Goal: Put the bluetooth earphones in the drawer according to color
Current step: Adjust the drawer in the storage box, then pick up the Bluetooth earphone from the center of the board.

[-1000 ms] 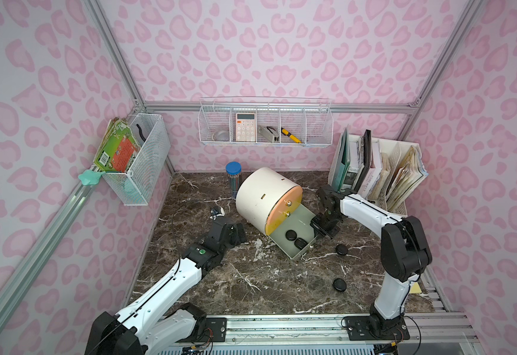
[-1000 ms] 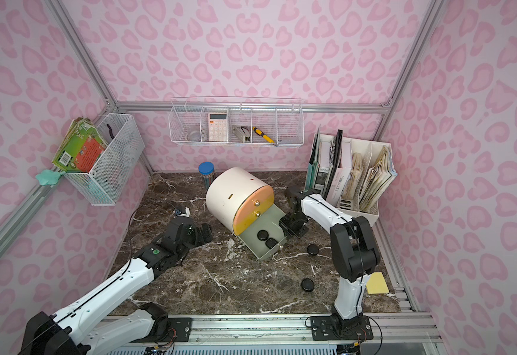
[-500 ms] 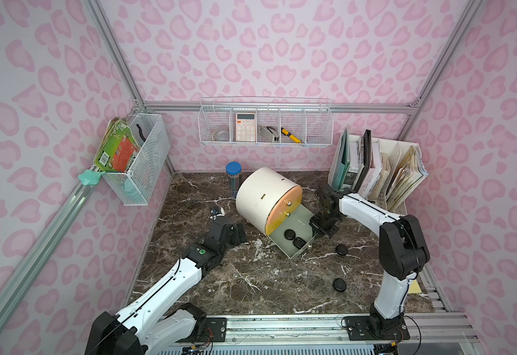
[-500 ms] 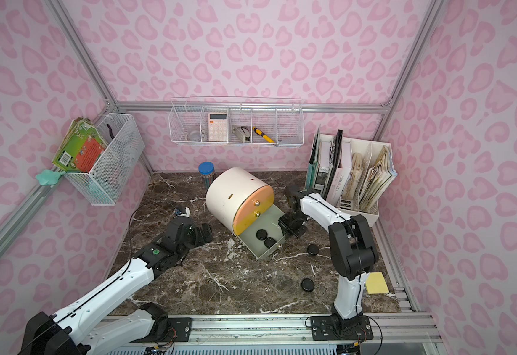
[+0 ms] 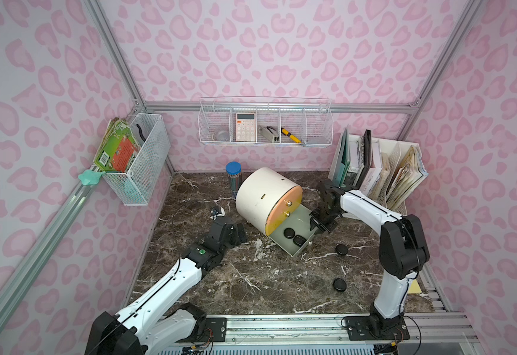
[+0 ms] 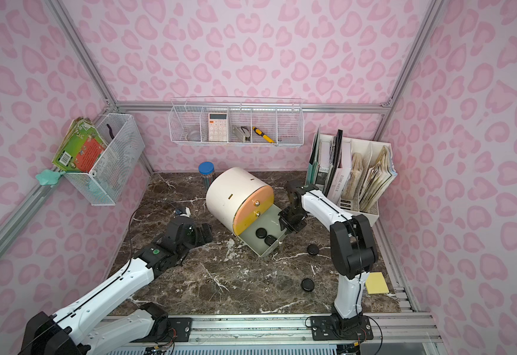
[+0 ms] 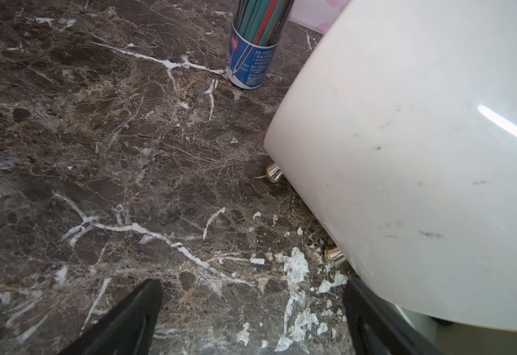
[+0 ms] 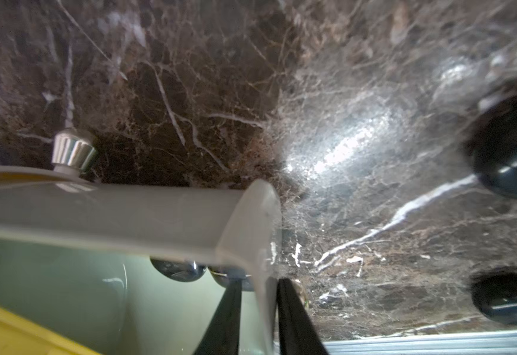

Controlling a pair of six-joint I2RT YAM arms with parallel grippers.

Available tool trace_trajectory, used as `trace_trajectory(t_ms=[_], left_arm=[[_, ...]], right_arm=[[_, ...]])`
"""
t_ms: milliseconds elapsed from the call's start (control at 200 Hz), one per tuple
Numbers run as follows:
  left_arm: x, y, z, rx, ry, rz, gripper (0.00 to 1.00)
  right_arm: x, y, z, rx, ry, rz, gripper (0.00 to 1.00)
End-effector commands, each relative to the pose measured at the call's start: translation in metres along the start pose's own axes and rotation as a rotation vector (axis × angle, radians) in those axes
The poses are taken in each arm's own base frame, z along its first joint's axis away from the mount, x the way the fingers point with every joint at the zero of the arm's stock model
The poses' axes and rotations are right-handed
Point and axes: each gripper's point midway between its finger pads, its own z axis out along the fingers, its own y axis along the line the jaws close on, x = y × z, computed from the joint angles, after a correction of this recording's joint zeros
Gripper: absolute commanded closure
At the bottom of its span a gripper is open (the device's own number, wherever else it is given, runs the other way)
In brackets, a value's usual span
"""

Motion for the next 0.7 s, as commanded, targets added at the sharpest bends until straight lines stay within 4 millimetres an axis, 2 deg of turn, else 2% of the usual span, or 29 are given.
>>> trace_trajectory(t_ms=[0,285,485,695], left_arm=[[-0.004,-0.001,-0.001,0.005,-0.010,-0.002,0.03],[-0.003,-0.002,0.000,0.003,-0.006,0.001,0.03],[-0.003,-0.002,0.000,0.006,-0.006,-0.001,0.03],[-0.003,-0.003,0.001,0.009,-0.007,-0.001,0.03]], right_arm=[[-0.002,-0.001,-0.002,0.015,-0.006,-0.006,0.75],[0.007,0.015,0.003,-0.032,0.028,-0.013,0.75],[0.010,0.019,-0.002,-0.081,0.025,-0.016,0.73],[0.012,0.027,-0.012,-0.165,0.008,-0.046,0.54]])
